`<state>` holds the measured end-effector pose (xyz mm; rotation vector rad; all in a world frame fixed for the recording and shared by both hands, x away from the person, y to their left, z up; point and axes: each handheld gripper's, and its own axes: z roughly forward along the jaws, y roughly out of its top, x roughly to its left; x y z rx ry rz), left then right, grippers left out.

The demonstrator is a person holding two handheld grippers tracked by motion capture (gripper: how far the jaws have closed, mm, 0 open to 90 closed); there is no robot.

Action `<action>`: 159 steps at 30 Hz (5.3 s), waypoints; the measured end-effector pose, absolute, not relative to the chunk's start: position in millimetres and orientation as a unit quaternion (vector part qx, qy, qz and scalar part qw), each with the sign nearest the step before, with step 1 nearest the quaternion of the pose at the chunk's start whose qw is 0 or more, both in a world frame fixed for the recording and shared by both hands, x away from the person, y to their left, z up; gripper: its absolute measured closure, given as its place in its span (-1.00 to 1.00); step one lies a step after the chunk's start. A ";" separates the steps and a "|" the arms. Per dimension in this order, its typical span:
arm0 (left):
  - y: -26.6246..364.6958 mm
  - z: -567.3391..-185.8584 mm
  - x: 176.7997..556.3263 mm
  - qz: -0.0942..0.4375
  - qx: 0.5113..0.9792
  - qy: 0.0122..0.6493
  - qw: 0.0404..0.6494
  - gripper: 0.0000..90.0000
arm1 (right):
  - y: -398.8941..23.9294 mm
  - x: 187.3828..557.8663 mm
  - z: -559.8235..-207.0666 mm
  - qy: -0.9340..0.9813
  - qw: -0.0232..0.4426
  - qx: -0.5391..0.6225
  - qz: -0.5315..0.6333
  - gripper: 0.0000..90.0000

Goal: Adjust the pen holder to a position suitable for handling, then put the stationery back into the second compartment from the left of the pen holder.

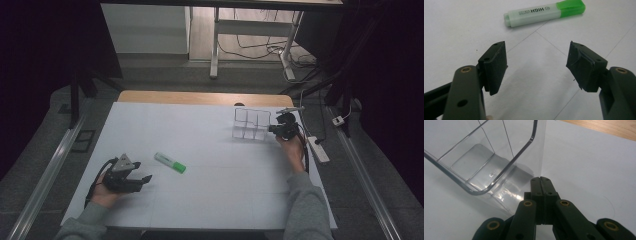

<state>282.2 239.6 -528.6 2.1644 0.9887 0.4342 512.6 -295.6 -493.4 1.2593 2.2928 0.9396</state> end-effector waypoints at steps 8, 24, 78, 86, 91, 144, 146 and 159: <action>239.4 -529.0 282.4 0.166 0.837 0.384 0.352 -0.29 | -280.7 514.3 -493.7 0.821 0.179 0.430 0.331 0.99; 238.8 -529.8 283.0 0.165 0.838 0.385 0.349 -0.30 | -250.8 519.3 -495.6 0.828 0.173 0.415 0.335 0.99; 239.8 -531.2 284.6 0.164 0.839 0.387 0.346 -0.30 | -168.7 515.5 -505.7 0.864 0.147 0.359 0.322 0.99; 240.7 -530.7 284.6 0.164 0.838 0.387 0.348 -0.30 | -171.2 510.3 -501.4 0.861 0.154 0.358 0.327 0.99; 241.3 -531.0 284.9 0.164 0.837 0.388 0.349 -0.30 | -182.2 497.1 -494.0 0.858 0.159 0.359 0.332 0.99; 247.1 -520.6 298.2 0.169 0.826 0.401 0.357 -0.29 | -264.3 346.9 -496.2 0.854 0.128 0.307 0.400 -0.08; 245.9 -519.1 299.4 0.167 0.834 0.393 0.351 -0.29 | -263.4 346.9 -496.2 0.857 0.130 0.304 0.396 -0.08; 232.3 -510.3 307.9 0.165 0.869 0.332 0.328 -0.28 | -260.8 346.5 -497.8 0.862 0.126 0.299 0.389 -0.09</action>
